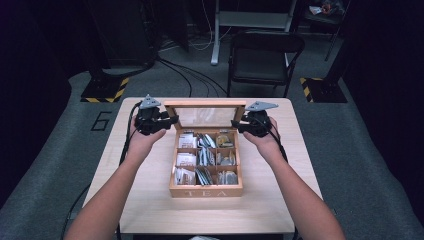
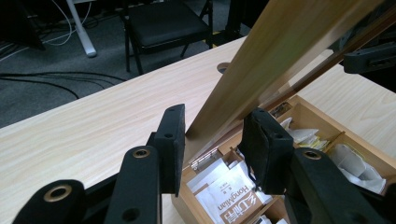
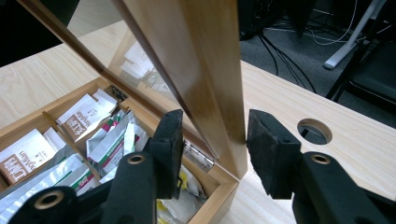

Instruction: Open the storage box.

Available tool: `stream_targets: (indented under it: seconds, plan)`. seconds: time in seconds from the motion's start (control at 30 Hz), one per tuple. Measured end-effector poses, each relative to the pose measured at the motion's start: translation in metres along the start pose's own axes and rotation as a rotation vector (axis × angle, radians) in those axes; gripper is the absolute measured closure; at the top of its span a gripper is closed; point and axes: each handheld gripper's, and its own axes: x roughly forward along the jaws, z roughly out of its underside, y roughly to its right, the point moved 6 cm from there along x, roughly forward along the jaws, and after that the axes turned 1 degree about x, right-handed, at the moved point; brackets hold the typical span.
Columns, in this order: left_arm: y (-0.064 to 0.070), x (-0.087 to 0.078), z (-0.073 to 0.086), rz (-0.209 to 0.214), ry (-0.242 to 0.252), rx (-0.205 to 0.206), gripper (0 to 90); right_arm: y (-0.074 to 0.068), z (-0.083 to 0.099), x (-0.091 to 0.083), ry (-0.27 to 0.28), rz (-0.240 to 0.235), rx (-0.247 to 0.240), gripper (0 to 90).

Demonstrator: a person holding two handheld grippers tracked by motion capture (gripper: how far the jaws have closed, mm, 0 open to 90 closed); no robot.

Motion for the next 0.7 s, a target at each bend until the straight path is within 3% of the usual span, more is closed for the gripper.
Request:
stream_targets:
  seconds: [0.13,0.4,0.53,0.7]
  plan:
    - [-0.001,0.001,-0.001,0.000,0.007,-0.005,60.1,0.002,-0.001,0.003,0.006,-0.011,0.012,56.6]
    - [-0.004,0.004,-0.004,-0.011,0.006,-0.010,60.6,0.005,-0.003,0.008,-0.004,-0.037,-0.007,57.4]
    - [-0.006,0.006,-0.006,-0.017,0.006,-0.015,61.0,0.009,-0.004,0.009,-0.001,-0.063,0.033,58.0]
    - [-0.009,0.009,-0.008,-0.013,0.017,-0.046,60.9,0.013,-0.006,0.010,-0.005,-0.069,0.039,59.8]
